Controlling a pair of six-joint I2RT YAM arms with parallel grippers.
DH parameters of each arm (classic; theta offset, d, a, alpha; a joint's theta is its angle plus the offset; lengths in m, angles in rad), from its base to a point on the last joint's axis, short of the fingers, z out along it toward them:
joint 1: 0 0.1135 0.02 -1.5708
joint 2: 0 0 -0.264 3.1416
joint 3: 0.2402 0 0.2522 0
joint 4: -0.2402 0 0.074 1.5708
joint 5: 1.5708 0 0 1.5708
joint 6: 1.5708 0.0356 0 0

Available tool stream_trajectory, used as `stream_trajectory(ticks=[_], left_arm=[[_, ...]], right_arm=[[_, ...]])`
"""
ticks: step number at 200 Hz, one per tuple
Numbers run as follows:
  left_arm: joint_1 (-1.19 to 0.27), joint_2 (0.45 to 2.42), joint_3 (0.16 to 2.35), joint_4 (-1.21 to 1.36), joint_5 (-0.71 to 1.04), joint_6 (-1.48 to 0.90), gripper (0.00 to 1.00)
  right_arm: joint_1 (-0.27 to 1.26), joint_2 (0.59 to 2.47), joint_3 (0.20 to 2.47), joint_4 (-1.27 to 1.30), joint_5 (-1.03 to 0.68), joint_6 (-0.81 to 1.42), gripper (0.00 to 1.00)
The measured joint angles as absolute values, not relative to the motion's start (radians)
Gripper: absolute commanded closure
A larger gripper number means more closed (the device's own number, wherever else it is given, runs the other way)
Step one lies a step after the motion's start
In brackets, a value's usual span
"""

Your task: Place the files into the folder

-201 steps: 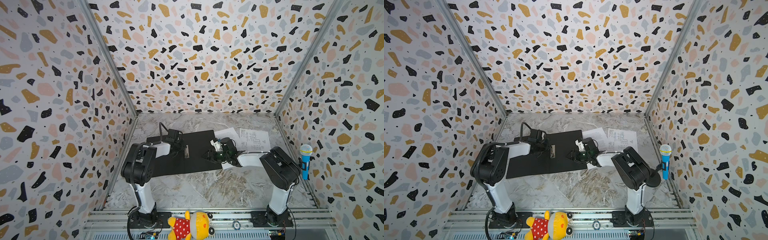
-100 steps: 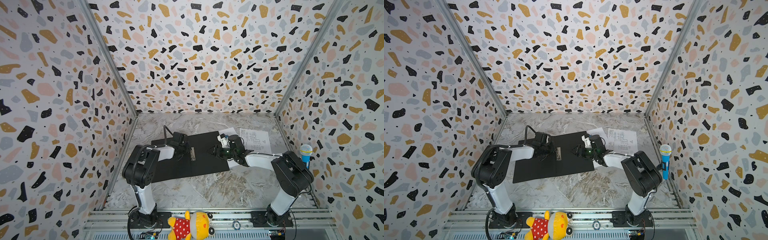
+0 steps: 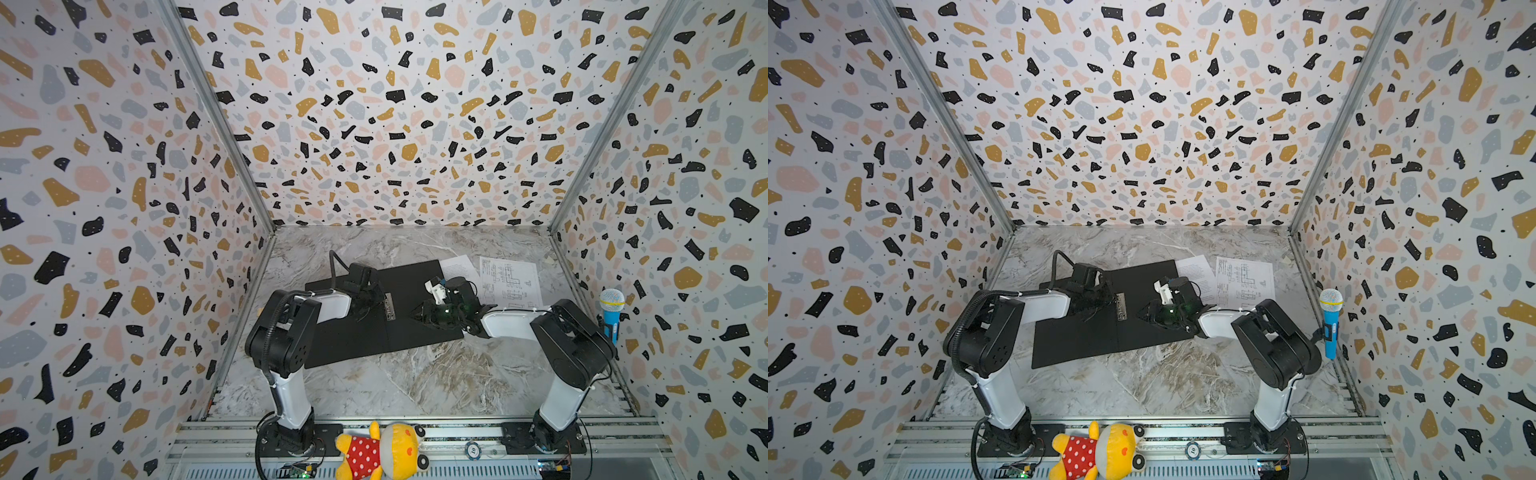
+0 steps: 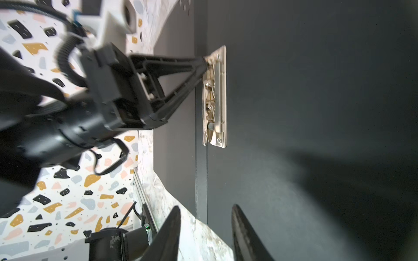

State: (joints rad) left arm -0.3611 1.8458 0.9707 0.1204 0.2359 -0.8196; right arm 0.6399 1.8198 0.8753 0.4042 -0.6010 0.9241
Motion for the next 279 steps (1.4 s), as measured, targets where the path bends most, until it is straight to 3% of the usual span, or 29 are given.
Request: stream_trajectory(ticks=[21,35,67,88,112,175,279], left_arm=[[-0.361,1.846,1.001,0.106,0.248,-0.788,0.72],[-0.361,1.846,1.016,0.104,0.25,-0.771,0.7],[-0.352,1.844,1.02,0.074,0.246,-0.737,0.77],[-0.342,1.844,1.02,0.058,0.244,-0.717,0.79],[-0.339,1.844,1.02,0.052,0.242,-0.699,0.83],[-0.337,1.849,1.019,0.052,0.25,-0.67,0.88],[-0.339,1.86,0.985,0.072,0.268,-0.667,0.91]], right_arm=[[0.658,1.864,0.911,0.403,-0.605,0.929,0.61],[0.668,1.884,0.934,0.403,-0.607,0.933,0.61],[0.681,1.893,0.958,0.404,-0.61,0.938,0.6],[0.685,1.894,0.963,0.404,-0.61,0.941,0.52],[0.686,1.905,0.975,0.405,-0.614,0.944,0.51],[0.691,1.956,0.994,0.405,-0.619,0.949,0.65],[0.706,1.967,1.016,0.405,-0.618,0.964,0.66]])
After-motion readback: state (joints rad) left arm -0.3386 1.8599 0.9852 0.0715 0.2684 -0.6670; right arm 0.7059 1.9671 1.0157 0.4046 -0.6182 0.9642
